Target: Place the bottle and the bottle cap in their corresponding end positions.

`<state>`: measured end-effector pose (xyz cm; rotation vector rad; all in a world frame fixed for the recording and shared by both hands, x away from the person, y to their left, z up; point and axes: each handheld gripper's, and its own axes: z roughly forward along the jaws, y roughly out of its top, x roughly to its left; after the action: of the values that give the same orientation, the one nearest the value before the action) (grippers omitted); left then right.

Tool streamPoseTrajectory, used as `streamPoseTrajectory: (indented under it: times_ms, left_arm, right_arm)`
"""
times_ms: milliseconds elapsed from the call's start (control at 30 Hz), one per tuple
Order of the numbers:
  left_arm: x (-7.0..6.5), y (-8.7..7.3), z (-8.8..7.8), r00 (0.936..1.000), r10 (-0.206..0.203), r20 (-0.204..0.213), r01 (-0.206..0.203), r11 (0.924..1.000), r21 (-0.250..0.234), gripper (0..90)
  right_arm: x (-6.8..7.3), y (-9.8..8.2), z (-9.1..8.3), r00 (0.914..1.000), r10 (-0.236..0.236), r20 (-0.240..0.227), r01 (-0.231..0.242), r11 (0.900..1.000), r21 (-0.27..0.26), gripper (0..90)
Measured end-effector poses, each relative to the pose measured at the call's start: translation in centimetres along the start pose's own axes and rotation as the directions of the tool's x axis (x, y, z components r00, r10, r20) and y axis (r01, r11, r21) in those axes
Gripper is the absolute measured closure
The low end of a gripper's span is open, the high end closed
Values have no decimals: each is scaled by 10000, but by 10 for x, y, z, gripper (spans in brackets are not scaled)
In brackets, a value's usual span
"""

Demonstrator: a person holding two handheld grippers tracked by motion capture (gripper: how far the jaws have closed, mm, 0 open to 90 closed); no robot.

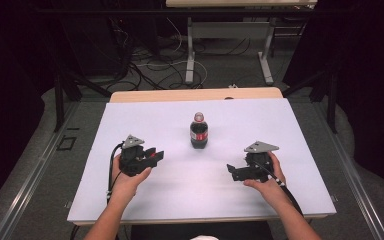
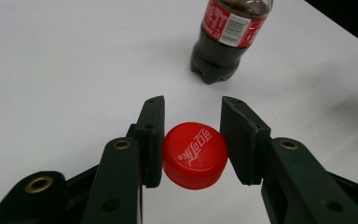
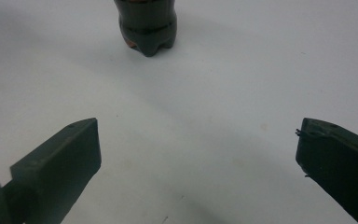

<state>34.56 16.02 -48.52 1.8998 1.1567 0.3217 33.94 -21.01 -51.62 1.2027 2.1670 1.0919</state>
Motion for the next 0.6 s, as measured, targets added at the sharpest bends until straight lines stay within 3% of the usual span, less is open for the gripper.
streamPoseTrajectory:
  times_ms: [133,233,333,600]
  left_arm:
    - [-9,2,9,9992,312,231,-315,9994,135,616]
    - [-18,1,21,9982,264,530,-275,9994,191,616]
    - [-27,1,33,9953,711,662,-734,9967,335,616]
    - [-52,-4,64,9852,1181,1241,-1270,9897,665,616]
  right_arm:
    - [-3,-5,-1,9999,131,-98,-133,9998,-176,0]
    - [-6,-9,0,9999,119,-9,-119,9998,-180,0]
    - [-7,-12,1,9999,165,-19,-165,9998,-120,0]
    - [-8,-16,2,9996,267,6,-267,9996,-9,0]
